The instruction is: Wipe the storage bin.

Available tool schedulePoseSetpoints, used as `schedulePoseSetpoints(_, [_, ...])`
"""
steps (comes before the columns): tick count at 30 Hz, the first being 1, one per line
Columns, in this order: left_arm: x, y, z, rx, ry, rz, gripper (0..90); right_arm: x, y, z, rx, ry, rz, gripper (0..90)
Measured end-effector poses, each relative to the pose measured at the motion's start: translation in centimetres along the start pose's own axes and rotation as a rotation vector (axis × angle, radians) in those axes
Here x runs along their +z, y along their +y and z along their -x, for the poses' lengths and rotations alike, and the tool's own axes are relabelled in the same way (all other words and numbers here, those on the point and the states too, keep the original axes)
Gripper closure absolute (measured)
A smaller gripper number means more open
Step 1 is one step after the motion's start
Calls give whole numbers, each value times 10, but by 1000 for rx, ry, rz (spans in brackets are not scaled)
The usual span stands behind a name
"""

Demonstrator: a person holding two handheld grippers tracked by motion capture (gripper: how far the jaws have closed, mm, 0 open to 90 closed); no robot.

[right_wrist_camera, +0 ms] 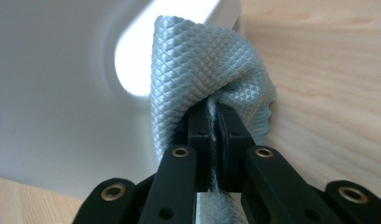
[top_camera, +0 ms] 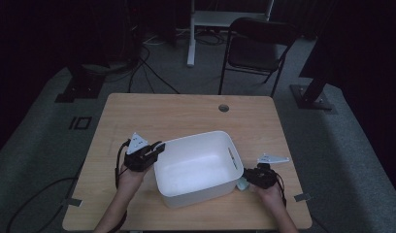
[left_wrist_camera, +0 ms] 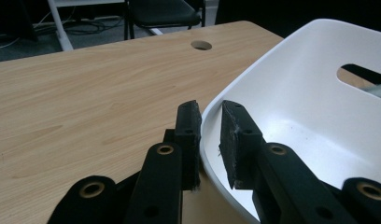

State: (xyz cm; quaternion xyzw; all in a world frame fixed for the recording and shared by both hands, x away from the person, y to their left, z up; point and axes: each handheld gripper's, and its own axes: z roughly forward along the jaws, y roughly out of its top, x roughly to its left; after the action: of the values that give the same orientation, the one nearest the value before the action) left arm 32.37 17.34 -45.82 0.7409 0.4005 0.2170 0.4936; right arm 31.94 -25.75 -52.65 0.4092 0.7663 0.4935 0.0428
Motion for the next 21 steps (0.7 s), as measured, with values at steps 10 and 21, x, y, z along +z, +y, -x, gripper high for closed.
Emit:
schedulePoseSetpoints(10, [-8, -3, -2, -17, -24, -7, 781, -45, 9, 9, 53, -11, 163, 859])
schedulePoseSetpoints(21, [-21, 8, -21, -71, -124, 75, 518, -70, 11, 10, 58, -23, 251, 857])
